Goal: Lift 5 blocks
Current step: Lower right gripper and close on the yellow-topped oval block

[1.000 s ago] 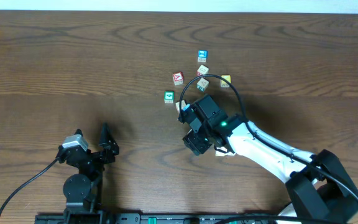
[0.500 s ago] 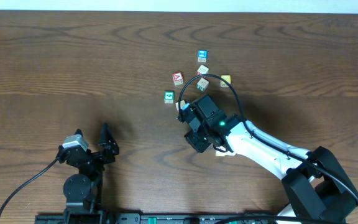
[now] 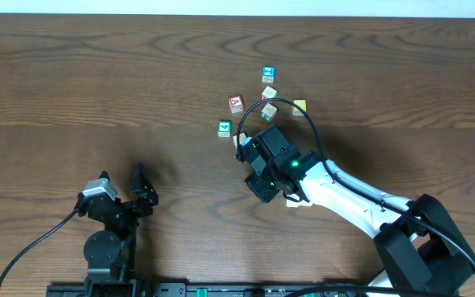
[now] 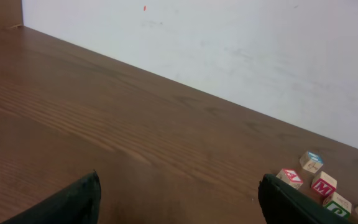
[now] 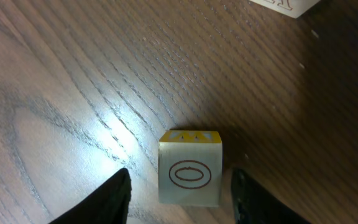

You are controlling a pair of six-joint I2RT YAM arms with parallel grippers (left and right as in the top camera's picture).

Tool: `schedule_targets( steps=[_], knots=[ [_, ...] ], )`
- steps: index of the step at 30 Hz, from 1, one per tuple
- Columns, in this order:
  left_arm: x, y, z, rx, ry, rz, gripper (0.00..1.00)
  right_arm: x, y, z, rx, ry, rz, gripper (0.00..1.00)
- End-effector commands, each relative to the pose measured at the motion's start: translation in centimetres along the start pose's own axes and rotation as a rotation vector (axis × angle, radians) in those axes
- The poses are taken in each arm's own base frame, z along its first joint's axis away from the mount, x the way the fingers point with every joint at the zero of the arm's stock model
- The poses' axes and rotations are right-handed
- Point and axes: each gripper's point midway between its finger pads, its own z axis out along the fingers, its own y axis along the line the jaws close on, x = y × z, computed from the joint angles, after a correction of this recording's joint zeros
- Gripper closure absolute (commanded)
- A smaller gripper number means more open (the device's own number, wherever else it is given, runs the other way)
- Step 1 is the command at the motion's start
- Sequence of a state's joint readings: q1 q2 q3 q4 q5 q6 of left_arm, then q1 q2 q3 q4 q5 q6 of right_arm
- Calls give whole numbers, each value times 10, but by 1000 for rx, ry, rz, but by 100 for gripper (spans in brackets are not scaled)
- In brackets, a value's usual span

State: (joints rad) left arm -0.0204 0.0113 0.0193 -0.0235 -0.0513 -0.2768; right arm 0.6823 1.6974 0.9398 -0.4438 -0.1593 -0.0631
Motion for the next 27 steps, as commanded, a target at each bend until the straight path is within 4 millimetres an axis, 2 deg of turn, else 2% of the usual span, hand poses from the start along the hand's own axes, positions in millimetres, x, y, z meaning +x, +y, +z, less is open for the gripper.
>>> schedule_targets(
  steps=[1,9,18,22,27],
  knots=[
    [16,9,1,-38,50,12,19,-6,1,0,3,-9,-9,49],
    [16,9,1,-38,50,12,19,-5,1,0,3,-7,-13,53],
    [16,9,1,-38,50,12,19,-6,1,0,4,-10,-13,53],
    [16,9,1,-38,50,12,18,-4,0,7,3,2,-11,53],
    [16,9,1,-38,50,12,18,0,-1,15,2,20,-8,58]
  ],
)
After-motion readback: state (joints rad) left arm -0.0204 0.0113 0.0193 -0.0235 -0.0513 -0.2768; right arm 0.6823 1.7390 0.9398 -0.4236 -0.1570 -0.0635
